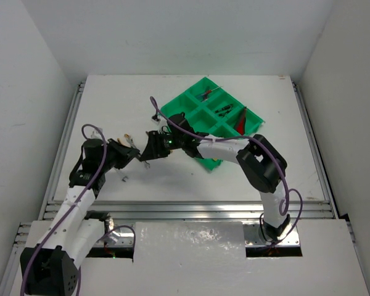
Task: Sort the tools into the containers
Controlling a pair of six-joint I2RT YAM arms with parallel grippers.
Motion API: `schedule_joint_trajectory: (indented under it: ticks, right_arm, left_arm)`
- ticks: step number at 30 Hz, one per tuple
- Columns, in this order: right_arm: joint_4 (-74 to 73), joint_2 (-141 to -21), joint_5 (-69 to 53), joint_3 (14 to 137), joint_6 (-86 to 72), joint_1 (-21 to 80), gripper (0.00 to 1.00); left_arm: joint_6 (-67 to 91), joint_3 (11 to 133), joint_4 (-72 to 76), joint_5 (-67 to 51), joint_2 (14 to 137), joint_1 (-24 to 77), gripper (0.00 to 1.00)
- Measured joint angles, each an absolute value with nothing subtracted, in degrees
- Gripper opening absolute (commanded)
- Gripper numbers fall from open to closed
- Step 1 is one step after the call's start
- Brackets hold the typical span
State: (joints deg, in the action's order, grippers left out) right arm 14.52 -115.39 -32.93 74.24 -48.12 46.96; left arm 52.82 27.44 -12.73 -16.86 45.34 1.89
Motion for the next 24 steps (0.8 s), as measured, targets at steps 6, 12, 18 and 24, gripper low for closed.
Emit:
schedule_joint_trajectory:
  ticks: [6,12,18,24]
  right_arm:
    - [14.72,-117.12,-33.15,77.45,-49.15,48.6,0.0]
    - [14.98,-115.74,-29.76,73.76,-49.93,48.25,0.0]
    - [11.4,-107.87,-20.64,61.39,-52.75,40.97,0.0]
    - [5.85,-103.39,-9.67,59.75,-53.49,32.1,0.0]
  left_arm:
    - [53.89,27.31,-9.82,-19.38,45.52,1.98,0.13]
    - [50.54,31.48,-14.85,-16.67,47.64,2.09,1.0]
    - [44.42,45.21,-25.19,-5.17,48.34,2.2,1.0]
    - [40.27,47.62,-28.47,0.3,46.33,2.2,1.0]
